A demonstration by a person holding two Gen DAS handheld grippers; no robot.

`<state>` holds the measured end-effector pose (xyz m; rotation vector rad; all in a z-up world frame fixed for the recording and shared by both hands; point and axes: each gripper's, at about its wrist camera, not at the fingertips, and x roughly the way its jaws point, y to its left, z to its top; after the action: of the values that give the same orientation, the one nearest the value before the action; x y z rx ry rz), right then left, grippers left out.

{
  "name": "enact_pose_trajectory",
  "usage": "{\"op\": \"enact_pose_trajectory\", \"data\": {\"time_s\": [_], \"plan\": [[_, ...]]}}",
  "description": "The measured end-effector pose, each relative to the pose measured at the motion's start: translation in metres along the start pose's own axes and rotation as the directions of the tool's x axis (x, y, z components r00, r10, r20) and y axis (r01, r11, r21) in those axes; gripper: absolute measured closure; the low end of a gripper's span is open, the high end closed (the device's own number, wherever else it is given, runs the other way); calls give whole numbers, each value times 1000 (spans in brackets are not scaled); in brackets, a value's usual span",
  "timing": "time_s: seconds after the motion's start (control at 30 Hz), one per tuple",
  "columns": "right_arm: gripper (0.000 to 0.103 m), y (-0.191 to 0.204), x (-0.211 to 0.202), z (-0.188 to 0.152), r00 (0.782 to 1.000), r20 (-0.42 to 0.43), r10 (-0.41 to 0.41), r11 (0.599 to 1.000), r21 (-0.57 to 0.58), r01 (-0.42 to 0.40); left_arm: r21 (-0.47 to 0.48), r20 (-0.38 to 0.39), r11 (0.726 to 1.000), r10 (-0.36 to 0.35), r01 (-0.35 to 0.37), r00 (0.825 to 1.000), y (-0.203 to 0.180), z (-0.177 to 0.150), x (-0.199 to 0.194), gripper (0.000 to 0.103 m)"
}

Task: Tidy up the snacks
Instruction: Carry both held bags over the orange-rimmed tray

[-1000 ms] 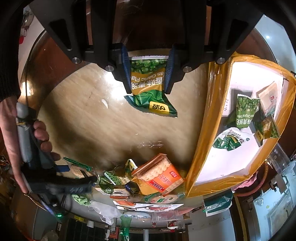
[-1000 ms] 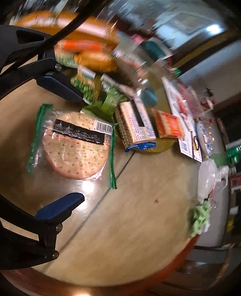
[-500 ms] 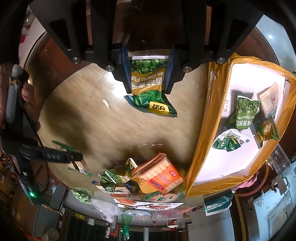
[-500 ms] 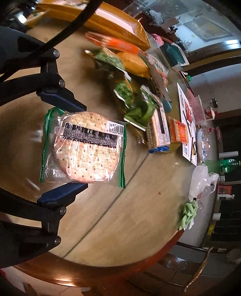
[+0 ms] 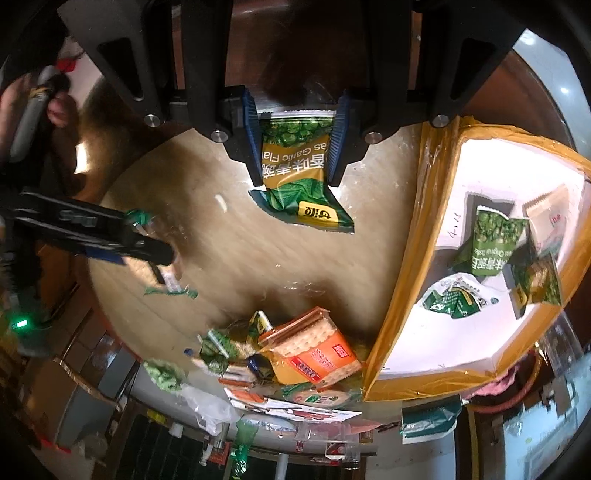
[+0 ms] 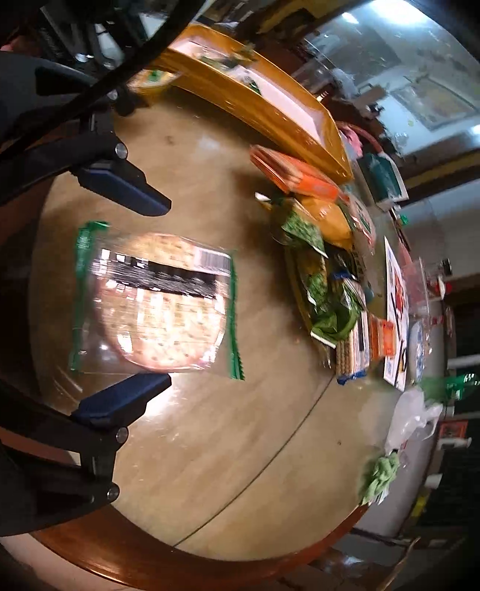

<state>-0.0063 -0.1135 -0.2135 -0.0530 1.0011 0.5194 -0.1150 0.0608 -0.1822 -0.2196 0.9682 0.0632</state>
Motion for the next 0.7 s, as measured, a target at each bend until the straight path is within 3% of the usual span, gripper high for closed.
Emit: {"op": "enact_pose_trajectory", "data": {"time_s": [0.1, 0.17, 0.3, 0.47, 0.6, 0.7], "plan": [[18, 9, 4, -1, 998, 1, -57, 998, -39, 57, -19, 22, 1000, -16, 17, 1000, 4, 2, -10, 68], [26, 17, 4, -5, 994, 10, -106, 991, -84, 106, -42, 29, 998, -40, 41, 999, 10, 5, -19, 68], [27, 17, 2, -7, 995, 11, -104, 992, -73, 105, -106, 87, 991, -66, 76, 994, 32, 20, -49, 68], [27, 24, -26, -1, 993, 90, 78, 997, -17, -77, -186, 204, 981, -9, 48, 979, 70, 46, -90, 68], [27, 62, -47, 21, 963, 150, 224, 973, -81, -214, -240, 273, 971, 61, 6, 960, 104, 70, -110, 68], [27, 93, -45, 43, 941, 146, 305, 950, -116, -290, -286, 299, 958, 76, 13, 951, 129, 85, -112, 68]]}}
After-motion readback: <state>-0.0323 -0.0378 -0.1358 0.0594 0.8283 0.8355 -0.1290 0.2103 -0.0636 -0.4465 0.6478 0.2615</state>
